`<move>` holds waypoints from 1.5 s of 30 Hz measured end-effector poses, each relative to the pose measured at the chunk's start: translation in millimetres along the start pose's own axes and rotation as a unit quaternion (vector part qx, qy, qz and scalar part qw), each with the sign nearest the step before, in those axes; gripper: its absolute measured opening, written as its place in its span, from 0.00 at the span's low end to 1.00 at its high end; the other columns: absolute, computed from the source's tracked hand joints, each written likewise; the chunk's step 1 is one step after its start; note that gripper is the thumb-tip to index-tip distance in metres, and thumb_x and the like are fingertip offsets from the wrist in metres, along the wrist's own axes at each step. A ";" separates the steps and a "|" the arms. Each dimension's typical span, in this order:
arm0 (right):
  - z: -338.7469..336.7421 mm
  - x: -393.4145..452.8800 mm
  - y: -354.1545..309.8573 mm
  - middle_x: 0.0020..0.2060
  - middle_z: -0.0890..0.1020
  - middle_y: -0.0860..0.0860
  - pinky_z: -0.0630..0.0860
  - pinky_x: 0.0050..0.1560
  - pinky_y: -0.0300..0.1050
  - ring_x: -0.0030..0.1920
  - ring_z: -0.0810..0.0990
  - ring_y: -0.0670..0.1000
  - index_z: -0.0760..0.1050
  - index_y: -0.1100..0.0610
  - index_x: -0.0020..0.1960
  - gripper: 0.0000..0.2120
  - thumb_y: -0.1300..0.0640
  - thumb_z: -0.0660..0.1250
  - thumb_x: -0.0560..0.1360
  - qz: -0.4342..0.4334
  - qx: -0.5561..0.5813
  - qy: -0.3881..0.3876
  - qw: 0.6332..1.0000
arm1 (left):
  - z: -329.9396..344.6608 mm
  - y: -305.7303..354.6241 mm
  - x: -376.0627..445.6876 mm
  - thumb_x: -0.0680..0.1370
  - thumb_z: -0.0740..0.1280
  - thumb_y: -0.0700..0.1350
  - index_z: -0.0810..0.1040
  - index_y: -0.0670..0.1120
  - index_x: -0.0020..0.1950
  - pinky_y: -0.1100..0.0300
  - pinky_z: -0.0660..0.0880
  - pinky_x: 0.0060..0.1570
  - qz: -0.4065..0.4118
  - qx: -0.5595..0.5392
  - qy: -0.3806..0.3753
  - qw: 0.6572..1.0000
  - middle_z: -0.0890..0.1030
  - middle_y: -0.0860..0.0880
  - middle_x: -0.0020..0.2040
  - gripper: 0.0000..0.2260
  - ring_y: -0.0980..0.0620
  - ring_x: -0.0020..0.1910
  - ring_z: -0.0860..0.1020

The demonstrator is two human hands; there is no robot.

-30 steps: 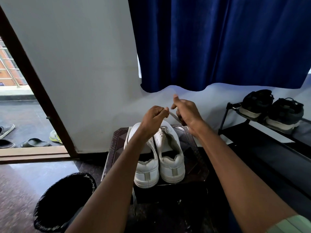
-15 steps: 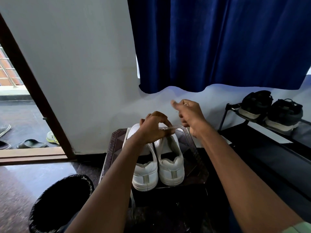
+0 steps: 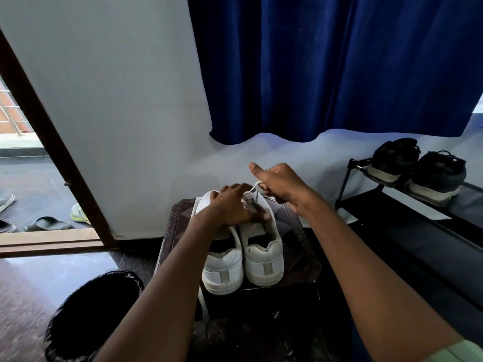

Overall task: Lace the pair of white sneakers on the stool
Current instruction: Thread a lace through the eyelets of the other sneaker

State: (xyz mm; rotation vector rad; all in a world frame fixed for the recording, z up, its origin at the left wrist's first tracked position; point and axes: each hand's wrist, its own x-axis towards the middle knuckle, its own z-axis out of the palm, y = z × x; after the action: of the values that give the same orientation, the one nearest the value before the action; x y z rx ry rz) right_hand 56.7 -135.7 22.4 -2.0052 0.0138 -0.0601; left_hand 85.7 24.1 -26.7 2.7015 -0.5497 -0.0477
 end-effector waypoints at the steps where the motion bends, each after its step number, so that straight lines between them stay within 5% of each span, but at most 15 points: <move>1: 0.3 -1.8 -5.3 0.22 0.71 0.47 0.61 0.24 0.37 0.22 0.64 0.45 0.66 0.53 0.29 0.28 0.37 0.66 0.80 -0.010 0.038 -0.002 0.999 | 4.0 2.5 -0.5 0.66 0.72 0.73 0.66 0.55 0.77 0.43 0.60 0.73 -0.009 0.009 -0.012 1.000 0.70 0.51 0.76 0.44 0.44 0.76 0.65; 8: 7.4 -9.1 -23.2 0.25 0.67 0.48 0.60 0.24 0.35 0.24 0.62 0.45 0.63 0.52 0.29 0.28 0.41 0.69 0.80 -0.084 0.139 -0.032 0.986 | 10.1 -6.1 3.4 0.51 0.67 0.80 0.67 0.54 0.73 0.42 0.69 0.70 -0.027 -0.099 0.012 0.995 0.78 0.51 0.68 0.55 0.45 0.69 0.75; 16: 20.7 -12.8 -25.6 0.26 0.64 0.51 0.65 0.26 0.37 0.26 0.62 0.46 0.63 0.54 0.30 0.27 0.45 0.70 0.81 -0.132 0.129 -0.034 0.982 | 14.4 -6.9 2.4 0.62 0.79 0.69 0.73 0.54 0.71 0.57 0.69 0.59 -0.015 -0.113 0.037 0.993 0.81 0.53 0.65 0.42 0.49 0.65 0.78; 24: 13.3 -9.0 -24.1 0.29 0.64 0.52 0.63 0.25 0.35 0.26 0.61 0.45 0.62 0.53 0.32 0.25 0.46 0.67 0.82 -0.119 0.144 -0.013 0.982 | 13.8 -4.9 3.4 0.63 0.76 0.72 0.71 0.57 0.70 0.49 0.68 0.67 -0.035 -0.068 0.034 0.997 0.80 0.53 0.67 0.40 0.47 0.67 0.76; 29: -4.9 -4.4 -17.4 0.29 0.66 0.53 0.63 0.27 0.36 0.27 0.61 0.47 0.64 0.52 0.30 0.26 0.42 0.69 0.81 -0.128 0.074 0.031 0.988 | 0.6 -3.3 8.4 0.62 0.78 0.67 0.79 0.56 0.63 0.47 0.69 0.70 -0.045 -0.084 0.021 0.995 0.82 0.55 0.61 0.32 0.50 0.63 0.79; 35: -12.8 -4.3 -15.0 0.26 0.66 0.47 0.59 0.25 0.38 0.27 0.61 0.47 0.63 0.49 0.26 0.28 0.43 0.70 0.80 -0.081 0.185 0.065 0.977 | -16.9 -0.8 7.2 0.71 0.81 0.48 0.83 0.48 0.63 0.55 0.80 0.60 0.068 -0.188 0.047 0.979 0.85 0.51 0.58 0.22 0.52 0.55 0.83; 39: -8.2 -4.3 -23.4 0.28 0.67 0.48 0.58 0.27 0.38 0.29 0.61 0.47 0.64 0.49 0.29 0.26 0.40 0.67 0.81 -0.088 0.192 0.055 0.976 | -5.3 4.7 4.7 0.71 0.80 0.53 0.83 0.50 0.62 0.52 0.78 0.61 0.066 -0.143 0.043 0.987 0.85 0.53 0.57 0.22 0.52 0.56 0.83; 43: 2.0 -4.8 -19.8 0.30 0.66 0.51 0.57 0.27 0.39 0.30 0.60 0.48 0.63 0.50 0.31 0.26 0.40 0.66 0.82 -0.087 0.167 0.045 0.981 | 10.5 3.5 3.7 0.62 0.74 0.70 0.81 0.60 0.58 0.47 0.77 0.61 0.027 -0.075 0.038 0.996 0.85 0.57 0.56 0.28 0.52 0.57 0.82; 45: 5.6 -4.8 -20.2 0.31 0.65 0.52 0.58 0.28 0.40 0.31 0.60 0.48 0.64 0.52 0.33 0.25 0.41 0.65 0.82 -0.094 0.174 0.047 0.979 | 12.8 -0.4 5.5 0.64 0.76 0.68 0.80 0.61 0.58 0.47 0.75 0.62 0.016 -0.059 0.047 0.997 0.84 0.58 0.56 0.25 0.52 0.57 0.82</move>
State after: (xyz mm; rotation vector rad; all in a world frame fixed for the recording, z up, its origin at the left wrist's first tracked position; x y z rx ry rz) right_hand 51.9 -121.9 38.2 -1.6480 -0.1186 -0.2624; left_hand 89.6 17.7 -38.5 2.5639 -0.5451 0.0530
